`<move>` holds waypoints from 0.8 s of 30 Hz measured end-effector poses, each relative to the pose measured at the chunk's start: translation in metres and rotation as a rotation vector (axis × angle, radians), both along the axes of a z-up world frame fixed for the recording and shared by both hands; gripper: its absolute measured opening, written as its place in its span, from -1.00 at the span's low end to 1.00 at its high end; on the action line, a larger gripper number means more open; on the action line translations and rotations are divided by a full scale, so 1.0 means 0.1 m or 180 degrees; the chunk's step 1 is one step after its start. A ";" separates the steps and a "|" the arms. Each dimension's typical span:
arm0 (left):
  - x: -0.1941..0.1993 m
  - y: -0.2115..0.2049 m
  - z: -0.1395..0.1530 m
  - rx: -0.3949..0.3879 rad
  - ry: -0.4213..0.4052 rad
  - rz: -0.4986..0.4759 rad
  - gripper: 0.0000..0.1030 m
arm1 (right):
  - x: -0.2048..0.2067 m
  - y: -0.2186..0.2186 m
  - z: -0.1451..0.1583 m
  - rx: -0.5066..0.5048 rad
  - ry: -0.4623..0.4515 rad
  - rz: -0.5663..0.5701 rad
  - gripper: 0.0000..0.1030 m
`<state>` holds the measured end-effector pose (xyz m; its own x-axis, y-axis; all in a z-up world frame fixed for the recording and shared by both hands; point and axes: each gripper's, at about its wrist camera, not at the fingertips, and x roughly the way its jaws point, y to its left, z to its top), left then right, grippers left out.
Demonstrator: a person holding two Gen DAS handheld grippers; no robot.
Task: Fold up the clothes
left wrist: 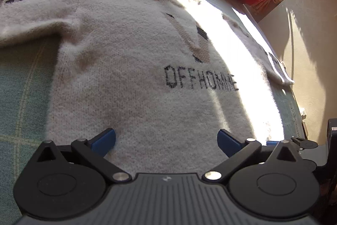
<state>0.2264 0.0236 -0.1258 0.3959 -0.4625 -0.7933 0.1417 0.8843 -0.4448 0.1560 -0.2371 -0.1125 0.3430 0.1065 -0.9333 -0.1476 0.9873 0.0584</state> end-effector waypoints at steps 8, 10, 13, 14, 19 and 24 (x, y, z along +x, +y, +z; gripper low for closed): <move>-0.54 -0.10 0.05 0.0431 0.0039 0.0058 0.98 | -0.06 -0.02 -0.01 0.0062 -0.0142 -0.0041 1.00; -0.63 -0.16 0.03 0.0540 0.0003 0.0050 0.98 | -0.08 -0.01 -0.01 0.0067 -0.0169 -0.0070 1.00; -0.75 -0.23 0.02 0.0661 -0.0015 0.0064 0.98 | -0.08 0.01 -0.04 0.0067 -0.0211 -0.0072 1.00; -0.78 -0.25 0.03 0.0693 -0.0014 0.0074 0.98 | -0.10 0.01 -0.04 0.0067 -0.0232 -0.0066 1.00; -0.94 -0.33 0.02 0.0841 -0.0030 0.0050 0.98 | -0.17 0.01 -0.04 0.0075 -0.0348 -0.0048 1.00; -0.98 -0.36 0.10 0.0881 -0.0052 0.0012 0.98 | -0.25 -0.01 -0.03 0.0089 -0.0440 -0.0028 1.00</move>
